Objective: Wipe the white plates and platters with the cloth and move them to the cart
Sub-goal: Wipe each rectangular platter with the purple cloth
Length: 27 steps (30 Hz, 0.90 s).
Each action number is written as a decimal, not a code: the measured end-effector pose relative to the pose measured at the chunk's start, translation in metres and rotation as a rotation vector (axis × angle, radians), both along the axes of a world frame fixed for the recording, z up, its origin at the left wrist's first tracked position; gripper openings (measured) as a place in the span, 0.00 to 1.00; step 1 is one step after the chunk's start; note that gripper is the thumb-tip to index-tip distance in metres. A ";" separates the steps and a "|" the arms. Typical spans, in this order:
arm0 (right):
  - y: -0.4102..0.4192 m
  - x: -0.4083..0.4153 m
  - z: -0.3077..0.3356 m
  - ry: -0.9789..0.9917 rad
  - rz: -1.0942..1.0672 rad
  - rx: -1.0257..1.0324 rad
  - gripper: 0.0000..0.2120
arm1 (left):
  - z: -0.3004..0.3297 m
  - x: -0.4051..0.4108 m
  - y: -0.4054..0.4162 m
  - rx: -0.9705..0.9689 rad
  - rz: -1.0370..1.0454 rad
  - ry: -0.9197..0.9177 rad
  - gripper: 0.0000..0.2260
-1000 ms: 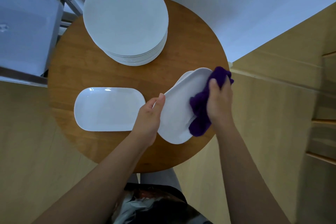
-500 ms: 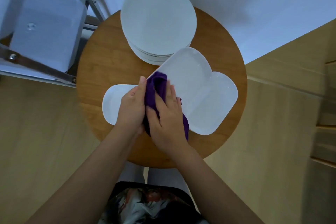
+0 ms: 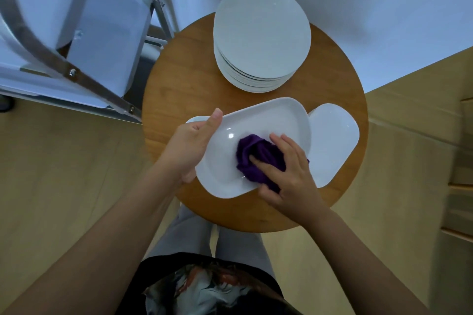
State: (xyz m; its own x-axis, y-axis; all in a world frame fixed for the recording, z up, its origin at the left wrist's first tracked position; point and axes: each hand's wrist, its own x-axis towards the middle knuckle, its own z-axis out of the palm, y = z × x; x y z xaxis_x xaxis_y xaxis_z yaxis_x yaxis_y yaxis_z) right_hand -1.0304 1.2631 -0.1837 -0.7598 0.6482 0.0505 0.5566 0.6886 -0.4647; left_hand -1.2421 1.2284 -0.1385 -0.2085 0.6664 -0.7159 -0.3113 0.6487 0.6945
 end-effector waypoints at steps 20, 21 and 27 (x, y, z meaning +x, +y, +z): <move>-0.071 -0.108 0.034 0.232 -0.281 -0.389 0.25 | -0.008 -0.006 -0.003 -0.118 0.159 0.058 0.27; -0.071 -0.109 0.032 0.244 -0.239 -0.453 0.25 | -0.006 -0.007 -0.005 -0.132 0.159 0.042 0.26; -0.039 -0.098 0.018 0.126 0.001 -0.349 0.28 | 0.002 -0.008 -0.020 -0.084 0.091 -0.018 0.29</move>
State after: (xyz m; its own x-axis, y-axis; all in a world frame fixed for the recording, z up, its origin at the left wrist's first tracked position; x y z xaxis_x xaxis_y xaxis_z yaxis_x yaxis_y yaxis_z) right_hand -1.1286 1.2241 -0.1657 -0.7622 0.6424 -0.0801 0.4795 0.4770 -0.7366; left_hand -1.2506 1.2087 -0.1363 -0.2524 0.5829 -0.7724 -0.3836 0.6725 0.6329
